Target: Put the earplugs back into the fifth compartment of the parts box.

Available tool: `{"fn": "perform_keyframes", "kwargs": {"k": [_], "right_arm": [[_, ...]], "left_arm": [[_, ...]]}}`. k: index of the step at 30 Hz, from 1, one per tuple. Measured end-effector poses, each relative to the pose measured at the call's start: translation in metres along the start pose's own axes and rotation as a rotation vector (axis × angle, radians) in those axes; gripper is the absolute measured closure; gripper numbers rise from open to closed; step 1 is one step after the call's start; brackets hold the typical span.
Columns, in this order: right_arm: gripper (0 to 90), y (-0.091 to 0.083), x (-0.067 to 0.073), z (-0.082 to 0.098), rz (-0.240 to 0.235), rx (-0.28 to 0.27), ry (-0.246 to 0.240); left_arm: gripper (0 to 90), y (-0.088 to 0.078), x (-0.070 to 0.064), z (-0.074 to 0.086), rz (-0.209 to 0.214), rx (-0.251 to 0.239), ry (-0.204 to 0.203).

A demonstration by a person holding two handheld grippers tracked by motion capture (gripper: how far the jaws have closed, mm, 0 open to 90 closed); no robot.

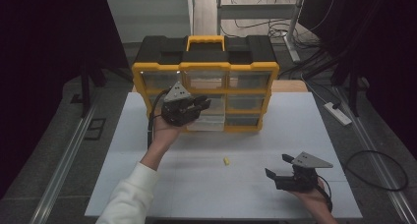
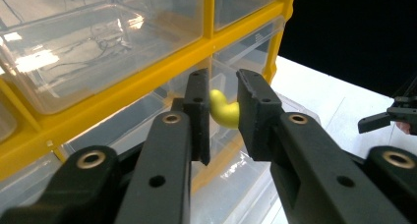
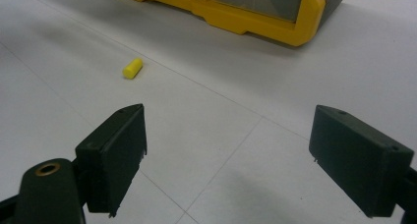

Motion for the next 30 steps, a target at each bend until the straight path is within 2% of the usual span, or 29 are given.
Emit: {"fn": "perform_keyframes", "kwargs": {"k": [1,2,4,5,9,12,17,23,30], "right_arm": [[15.3,0.0,0.0,0.0,-0.001,-0.001,0.001],[15.3,0.0,0.0,0.0,-0.001,-0.001,0.001],[15.3,0.0,0.0,-0.001,-0.002,-0.004,0.002],[15.3,0.001,0.0,-0.002,-0.002,-0.008,0.002],[15.3,0.001,-0.001,-0.003,-0.003,-0.008,0.003],[15.3,-0.001,0.0,-0.002,0.0,-0.008,0.001],[15.4,-0.005,0.0,-0.003,0.006,-0.019,-0.001],[15.4,-0.006,-0.005,-0.004,0.014,-0.027,0.015],[15.5,-0.002,-0.005,-0.002,0.017,-0.011,-0.005]], "left_arm": [[69.8,0.0,0.0,0.0,0.0,0.0,0.0],[69.8,0.001,0.0,0.0,-0.007,-0.004,-0.005],[50.3,0.002,0.0,-0.001,0.012,-0.004,-0.02],[44.6,0.002,0.001,-0.001,0.011,-0.005,-0.032],[31.5,0.001,0.001,-0.002,0.011,-0.008,-0.046],[28.6,-0.002,-0.003,-0.002,0.019,-0.003,-0.047],[25.3,-0.009,-0.014,-0.001,0.026,-0.007,-0.02],[23.5,-0.015,-0.029,0.008,0.066,0.015,0.006],[20.1,-0.026,-0.043,0.016,0.112,0.021,0.018]]}}
Point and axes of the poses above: each handheld gripper's, and its own axes: y roughly forward along the jaws, z roughly out of its underside, x roughly to its left, the point moved 10 cm from there along y, roughly forward along the jaws, and after that the axes turned 6 degrees about -z, right-handed, at the moved point
